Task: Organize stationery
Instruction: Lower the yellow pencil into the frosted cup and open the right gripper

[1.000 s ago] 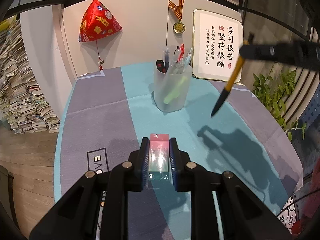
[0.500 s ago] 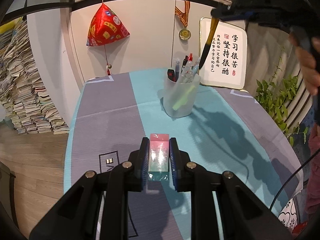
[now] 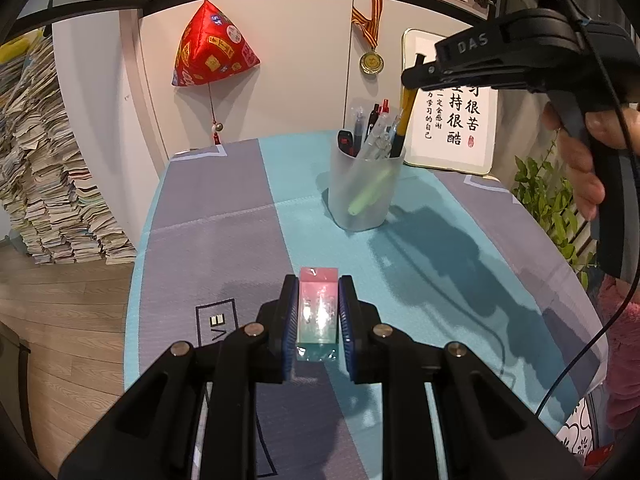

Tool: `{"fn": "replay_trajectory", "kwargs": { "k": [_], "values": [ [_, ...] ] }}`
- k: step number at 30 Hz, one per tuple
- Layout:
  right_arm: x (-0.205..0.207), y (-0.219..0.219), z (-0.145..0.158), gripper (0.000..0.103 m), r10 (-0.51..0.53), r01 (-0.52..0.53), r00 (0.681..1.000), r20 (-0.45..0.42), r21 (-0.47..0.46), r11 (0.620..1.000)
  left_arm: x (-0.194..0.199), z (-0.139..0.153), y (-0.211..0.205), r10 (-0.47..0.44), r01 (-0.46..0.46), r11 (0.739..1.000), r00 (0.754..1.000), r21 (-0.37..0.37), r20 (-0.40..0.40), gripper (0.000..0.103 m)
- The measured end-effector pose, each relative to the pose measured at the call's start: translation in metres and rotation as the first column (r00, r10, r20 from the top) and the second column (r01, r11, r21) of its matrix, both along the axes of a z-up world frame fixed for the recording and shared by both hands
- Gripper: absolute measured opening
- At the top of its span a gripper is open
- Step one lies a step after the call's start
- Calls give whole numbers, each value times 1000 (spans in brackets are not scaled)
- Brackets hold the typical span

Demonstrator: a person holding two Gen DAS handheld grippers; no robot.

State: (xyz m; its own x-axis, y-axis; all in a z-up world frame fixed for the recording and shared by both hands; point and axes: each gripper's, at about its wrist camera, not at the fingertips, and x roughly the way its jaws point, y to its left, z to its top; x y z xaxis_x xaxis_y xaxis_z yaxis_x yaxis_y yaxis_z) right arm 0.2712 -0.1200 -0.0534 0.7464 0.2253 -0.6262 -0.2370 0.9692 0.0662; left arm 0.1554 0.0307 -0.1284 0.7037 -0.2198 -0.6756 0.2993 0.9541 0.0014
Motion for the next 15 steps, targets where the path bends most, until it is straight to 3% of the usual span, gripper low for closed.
{"fn": "replay_trajectory", "kwargs": {
  "k": [15],
  "values": [
    [11,-3,-32,15,3,-2,995,-100,17,1000,1,-2,0,-2,2,1000,1000,-4,-7,18]
  ]
}}
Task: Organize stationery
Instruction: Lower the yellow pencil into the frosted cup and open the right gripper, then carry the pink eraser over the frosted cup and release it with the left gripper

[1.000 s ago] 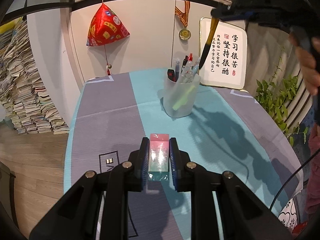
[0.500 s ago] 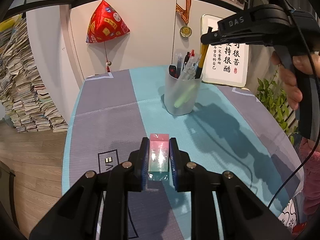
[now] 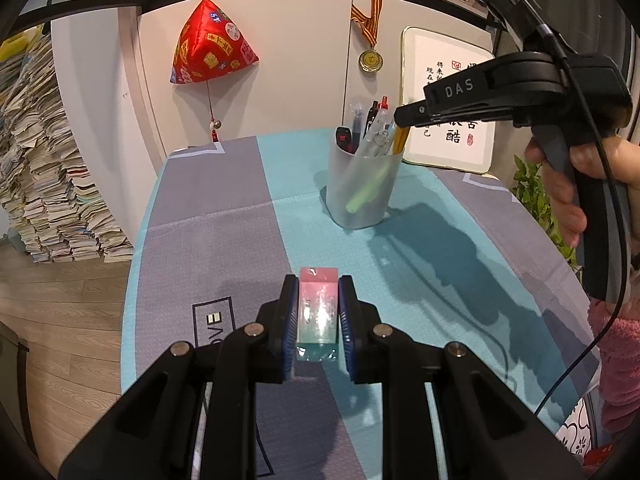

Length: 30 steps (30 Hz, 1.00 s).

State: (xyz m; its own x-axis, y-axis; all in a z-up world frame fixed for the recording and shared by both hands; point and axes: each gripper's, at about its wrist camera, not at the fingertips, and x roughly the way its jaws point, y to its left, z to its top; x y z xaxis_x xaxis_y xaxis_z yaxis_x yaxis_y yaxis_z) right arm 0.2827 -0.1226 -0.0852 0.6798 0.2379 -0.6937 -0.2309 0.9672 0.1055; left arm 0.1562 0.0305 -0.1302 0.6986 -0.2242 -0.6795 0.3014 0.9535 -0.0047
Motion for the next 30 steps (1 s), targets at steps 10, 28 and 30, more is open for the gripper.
{"fn": "replay_trajectory", "kwargs": {
  "k": [10,28,30],
  "values": [
    [-27,-19,-1,15,-2,2,1000,1,70,998,1,2,-7,-11,11,1000,1000,3,4,18],
    [-69,-57,-32,36,-55,57,998,-23,91,994,11,53,-44,-55,53,998,992,22,117,18],
    [-72,-59,-31,36,-63,65,998,-19,96,993,18,65,-48,-65,65,998,988,4,137,19]
  ]
}}
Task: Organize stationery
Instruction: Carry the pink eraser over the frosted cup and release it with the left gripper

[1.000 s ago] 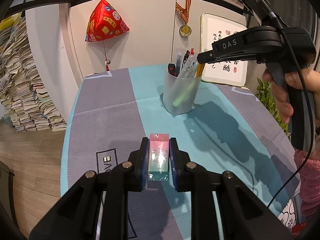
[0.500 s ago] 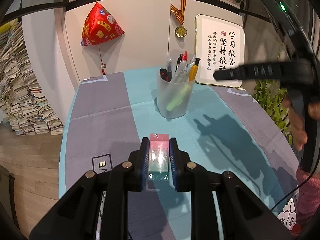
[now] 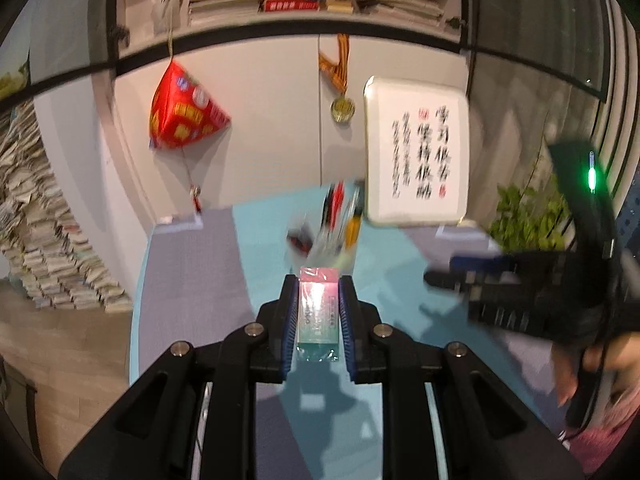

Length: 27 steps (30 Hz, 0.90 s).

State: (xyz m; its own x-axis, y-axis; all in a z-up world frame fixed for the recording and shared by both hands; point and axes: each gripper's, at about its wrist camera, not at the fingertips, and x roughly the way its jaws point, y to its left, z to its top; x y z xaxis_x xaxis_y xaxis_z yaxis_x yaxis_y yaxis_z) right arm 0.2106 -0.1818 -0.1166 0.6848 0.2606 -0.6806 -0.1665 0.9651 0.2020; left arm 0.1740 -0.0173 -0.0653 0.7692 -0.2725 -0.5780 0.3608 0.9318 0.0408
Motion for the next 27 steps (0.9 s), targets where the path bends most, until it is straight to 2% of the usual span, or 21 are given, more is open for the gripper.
{"fn": "replay_trajectory", "kwargs": {
  "k": [5,9,18,27],
  "values": [
    [-4,-7,0,36,-16,15,1000,7,33,999,26,27,-8,-22,25,995,999,-101,29,18],
    [-4,-8,-1,36,-14,15,1000,-1,42,999,50,36,-20,-31,34,988,999,-148,27,19],
    [0,-8,4,36,-13,12,1000,10,55,998,94,13,-33,-6,-2,990,998,-141,-56,19],
    [9,-14,-2,36,-47,48,999,-14,91,995,108,-3,-20,3,-27,975,994,-221,-107,19]
  ]
}}
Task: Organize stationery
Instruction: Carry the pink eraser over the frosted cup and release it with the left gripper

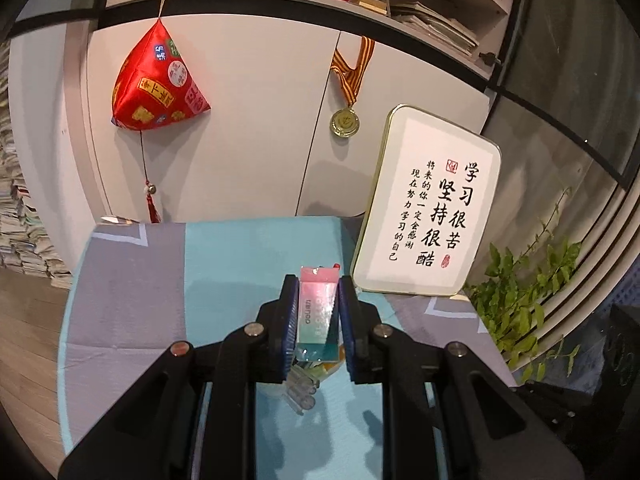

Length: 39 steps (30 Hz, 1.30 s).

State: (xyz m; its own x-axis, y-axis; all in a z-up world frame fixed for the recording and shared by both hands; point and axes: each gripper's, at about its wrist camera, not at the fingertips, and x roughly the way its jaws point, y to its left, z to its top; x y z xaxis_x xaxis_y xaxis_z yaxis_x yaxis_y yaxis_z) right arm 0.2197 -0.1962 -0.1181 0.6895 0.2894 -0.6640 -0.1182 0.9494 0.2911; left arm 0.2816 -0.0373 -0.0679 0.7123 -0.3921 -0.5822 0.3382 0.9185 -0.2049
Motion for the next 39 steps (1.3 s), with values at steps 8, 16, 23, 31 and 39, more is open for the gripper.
{"fn": "replay_trajectory", "kwargs": {
  "k": [8,16,23,31,39],
  "values": [
    [4,-8,3,36,-42,42,999,7,19,999,4,-8,-5,0,0,1000,1000,-16,-11,19],
    [6,-13,1,36,-55,55,998,0,36,998,8,-17,-2,13,-13,1000,1000,-11,-26,19],
    [8,-11,-1,36,-47,47,999,-7,38,998,6,-18,0,8,-9,1000,1000,-9,-24,19],
    [10,-10,-5,36,-39,39,999,-19,43,998,3,-21,0,1,-1,1000,999,12,-34,19],
    [10,-9,-6,36,-31,32,999,-23,43,999,-4,-17,3,1,0,1000,1000,14,-21,30]
  ]
}}
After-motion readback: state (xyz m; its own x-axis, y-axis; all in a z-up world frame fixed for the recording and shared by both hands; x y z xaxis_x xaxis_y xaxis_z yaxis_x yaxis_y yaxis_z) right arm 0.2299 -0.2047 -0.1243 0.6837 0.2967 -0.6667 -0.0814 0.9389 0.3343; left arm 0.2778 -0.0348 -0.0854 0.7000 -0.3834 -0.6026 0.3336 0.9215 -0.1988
